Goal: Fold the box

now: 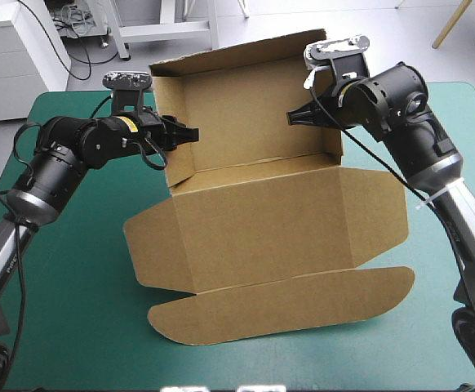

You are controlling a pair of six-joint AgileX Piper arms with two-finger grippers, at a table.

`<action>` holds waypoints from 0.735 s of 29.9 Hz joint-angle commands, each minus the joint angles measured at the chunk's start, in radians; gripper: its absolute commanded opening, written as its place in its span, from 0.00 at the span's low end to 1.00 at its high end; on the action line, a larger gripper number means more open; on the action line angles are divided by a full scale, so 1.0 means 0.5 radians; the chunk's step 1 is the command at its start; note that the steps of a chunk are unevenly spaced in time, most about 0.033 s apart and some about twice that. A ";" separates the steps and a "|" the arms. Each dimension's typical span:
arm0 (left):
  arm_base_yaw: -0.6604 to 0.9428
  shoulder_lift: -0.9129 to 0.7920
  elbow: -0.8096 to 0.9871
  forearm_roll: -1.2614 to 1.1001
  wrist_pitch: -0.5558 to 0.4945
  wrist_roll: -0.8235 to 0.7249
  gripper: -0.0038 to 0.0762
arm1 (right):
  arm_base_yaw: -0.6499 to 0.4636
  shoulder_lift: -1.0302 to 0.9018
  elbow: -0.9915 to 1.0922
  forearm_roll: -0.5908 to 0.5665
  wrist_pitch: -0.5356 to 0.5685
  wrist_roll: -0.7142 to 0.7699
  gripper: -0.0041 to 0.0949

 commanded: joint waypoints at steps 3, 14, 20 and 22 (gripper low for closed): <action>-0.031 -0.064 -0.120 -0.004 -0.168 0.028 0.74 | 0.009 -0.082 -0.057 0.004 -0.158 -0.015 0.03; -0.031 -0.304 -0.252 -0.018 0.040 0.028 0.76 | -0.147 0.024 -0.057 0.013 -0.224 0.009 0.03; -0.031 -0.468 -0.252 -0.066 0.112 0.028 0.76 | -0.264 0.055 -0.061 0.118 -0.242 -0.020 0.03; -0.031 -0.468 -0.252 -0.066 0.151 0.019 0.76 | -0.264 0.055 -0.061 0.123 -0.243 -0.020 0.03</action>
